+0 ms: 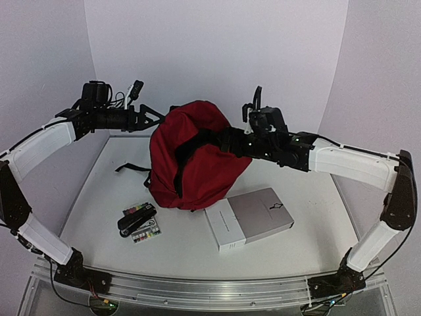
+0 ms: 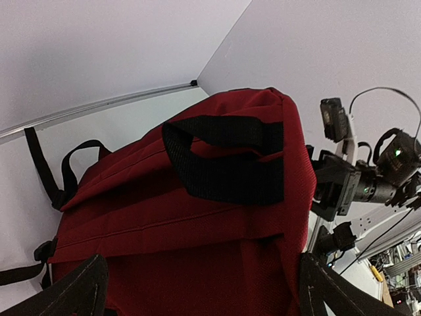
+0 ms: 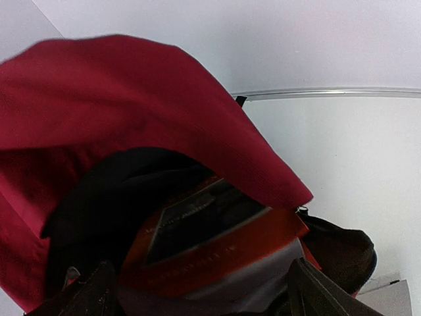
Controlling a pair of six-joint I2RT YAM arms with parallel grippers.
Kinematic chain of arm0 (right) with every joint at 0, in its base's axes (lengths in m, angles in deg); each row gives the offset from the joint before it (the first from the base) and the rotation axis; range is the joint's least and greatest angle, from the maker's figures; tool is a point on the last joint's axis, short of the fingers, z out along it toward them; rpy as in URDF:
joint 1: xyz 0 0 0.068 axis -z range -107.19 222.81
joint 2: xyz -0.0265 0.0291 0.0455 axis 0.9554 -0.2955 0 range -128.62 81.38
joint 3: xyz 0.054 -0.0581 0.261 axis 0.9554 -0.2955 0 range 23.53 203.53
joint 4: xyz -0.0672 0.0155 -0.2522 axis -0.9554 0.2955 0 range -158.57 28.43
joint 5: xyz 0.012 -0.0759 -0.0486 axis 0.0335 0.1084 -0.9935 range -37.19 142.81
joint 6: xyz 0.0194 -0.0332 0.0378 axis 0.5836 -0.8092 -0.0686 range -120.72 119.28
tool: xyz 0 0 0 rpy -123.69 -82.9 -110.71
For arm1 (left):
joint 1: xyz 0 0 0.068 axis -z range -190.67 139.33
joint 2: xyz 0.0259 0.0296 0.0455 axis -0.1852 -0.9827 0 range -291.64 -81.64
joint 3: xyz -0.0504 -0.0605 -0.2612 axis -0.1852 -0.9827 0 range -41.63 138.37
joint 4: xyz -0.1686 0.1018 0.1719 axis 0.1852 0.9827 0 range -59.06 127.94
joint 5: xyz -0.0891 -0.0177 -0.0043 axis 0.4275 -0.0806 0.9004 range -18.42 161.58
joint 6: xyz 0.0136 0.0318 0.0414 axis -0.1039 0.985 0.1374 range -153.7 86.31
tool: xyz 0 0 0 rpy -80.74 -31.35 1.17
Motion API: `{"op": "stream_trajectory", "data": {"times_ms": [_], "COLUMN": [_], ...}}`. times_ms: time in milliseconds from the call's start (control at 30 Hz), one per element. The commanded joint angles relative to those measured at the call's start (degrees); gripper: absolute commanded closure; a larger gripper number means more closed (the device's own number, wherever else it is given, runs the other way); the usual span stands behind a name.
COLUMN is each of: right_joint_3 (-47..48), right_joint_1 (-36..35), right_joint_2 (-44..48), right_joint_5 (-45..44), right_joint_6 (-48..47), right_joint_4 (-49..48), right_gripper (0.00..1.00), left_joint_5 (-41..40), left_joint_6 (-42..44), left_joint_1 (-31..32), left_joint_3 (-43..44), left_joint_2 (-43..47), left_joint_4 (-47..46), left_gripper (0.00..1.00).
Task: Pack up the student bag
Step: Adjust the student bag at the center of the board, then pick up the book from the center of the board.
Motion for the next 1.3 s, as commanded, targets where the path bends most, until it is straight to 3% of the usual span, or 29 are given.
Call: {"op": "stream_trajectory", "data": {"times_ms": [0, 133, 467, 600, 700, 833, 1000, 1267], "right_joint_3": [-1.2, -2.0, -4.9, -9.8, -15.3, -22.7, -30.7, -37.2], "right_joint_1": [-0.1, -0.1, 0.9, 8.0, 13.7, 20.6, 27.4, 28.6], "right_joint_2": [4.0, 5.1, 10.8, 13.9, 15.8, 15.8, 14.2, 11.8], "right_joint_5": [0.7, 0.0, -3.5, 1.9, 6.7, 12.3, 18.4, 23.8], "right_joint_6": [-0.1, -0.4, -4.6, -3.7, -2.4, -0.4, 1.4, 3.2], "right_joint_4": [-1.2, -1.0, 4.2, 5.5, 5.4, 4.6, 1.5, -0.9], "right_gripper": [0.11, 0.1, 0.02, 0.02, 0.02, 0.02, 0.04, 0.18], "left_joint_5": [-10.9, -15.8, -16.5, -18.0, -20.2, -24.3, -32.2, -35.2], "left_joint_6": [5.4, 7.2, 10.2, 8.7, 6.5, 0.3, -14.9, -38.2], "left_joint_1": [5.3, 9.3, 17.2, 17.4, 17.4, 17.4, 17.4, 18.8], "left_joint_3": [-0.1, 1.2, 2.8, 1.7, 0.1, -5.8, -17.8, -40.6], "left_joint_2": [0.3, -1.6, -6.1, -6.5, -6.0, -1.8, 8.2, 22.5], "left_joint_4": [3.7, 4.7, 6.7, 6.0, 4.7, 0.6, -3.6, -12.0], "left_gripper": [0.0, 0.0, 0.03, 0.15, 0.16, 0.07, 0.04, 0.05]}}
